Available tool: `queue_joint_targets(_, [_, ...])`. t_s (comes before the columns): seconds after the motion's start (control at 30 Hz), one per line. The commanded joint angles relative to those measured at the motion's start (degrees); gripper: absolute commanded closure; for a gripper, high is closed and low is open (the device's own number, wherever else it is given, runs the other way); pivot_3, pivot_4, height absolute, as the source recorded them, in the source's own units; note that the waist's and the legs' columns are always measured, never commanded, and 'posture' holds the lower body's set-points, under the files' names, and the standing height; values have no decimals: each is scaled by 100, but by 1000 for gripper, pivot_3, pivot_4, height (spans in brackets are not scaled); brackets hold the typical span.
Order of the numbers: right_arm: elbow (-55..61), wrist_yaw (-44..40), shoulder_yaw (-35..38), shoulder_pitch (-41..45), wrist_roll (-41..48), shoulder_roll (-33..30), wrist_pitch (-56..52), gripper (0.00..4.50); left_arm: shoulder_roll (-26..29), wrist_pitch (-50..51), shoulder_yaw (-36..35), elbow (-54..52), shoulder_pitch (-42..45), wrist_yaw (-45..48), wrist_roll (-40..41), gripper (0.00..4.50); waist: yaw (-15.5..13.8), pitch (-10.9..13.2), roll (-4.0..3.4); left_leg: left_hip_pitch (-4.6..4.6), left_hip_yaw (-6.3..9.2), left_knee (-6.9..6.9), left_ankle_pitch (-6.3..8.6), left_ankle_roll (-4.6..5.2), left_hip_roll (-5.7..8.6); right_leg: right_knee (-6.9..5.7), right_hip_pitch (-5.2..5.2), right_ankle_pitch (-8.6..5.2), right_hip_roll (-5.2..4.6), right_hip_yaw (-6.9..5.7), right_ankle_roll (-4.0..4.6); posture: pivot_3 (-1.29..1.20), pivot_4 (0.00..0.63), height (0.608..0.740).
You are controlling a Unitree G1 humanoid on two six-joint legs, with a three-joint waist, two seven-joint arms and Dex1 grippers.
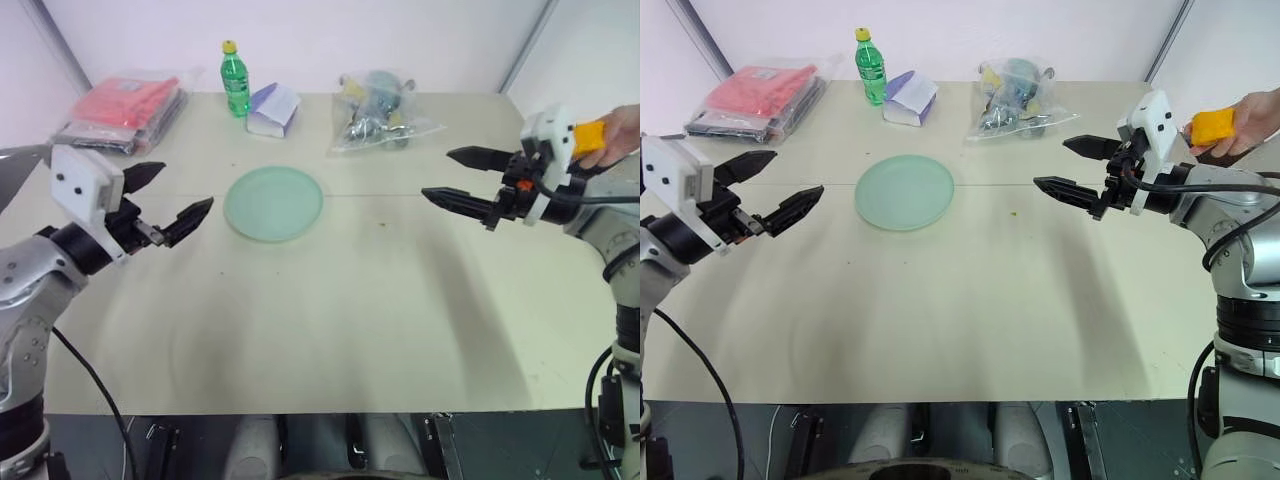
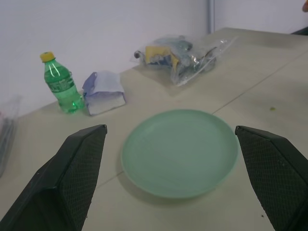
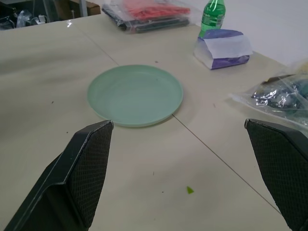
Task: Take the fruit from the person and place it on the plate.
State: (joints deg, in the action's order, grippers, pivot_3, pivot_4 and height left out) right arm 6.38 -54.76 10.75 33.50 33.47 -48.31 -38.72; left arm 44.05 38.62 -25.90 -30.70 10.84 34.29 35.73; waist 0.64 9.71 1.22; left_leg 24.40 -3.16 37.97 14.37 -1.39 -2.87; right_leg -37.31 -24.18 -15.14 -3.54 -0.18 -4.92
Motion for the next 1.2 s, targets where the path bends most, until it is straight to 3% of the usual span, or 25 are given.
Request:
queue_joint_targets(0.03, [173,26,158,13,92,-16,43,30,130,-47,-68,-179,-8,87,110,0,-4,0,0,0,0,0,0,0,0,0,0,0,-1,0,0,0,150,731])
queue_joint_targets(1.2, [94,20,53,64,-18,-11,143,30,60,-88,172,-115,259,-147,286,0,-2,0,0,0,-1,0,0,0,0,0,0,0,0,1,0,0,150,731])
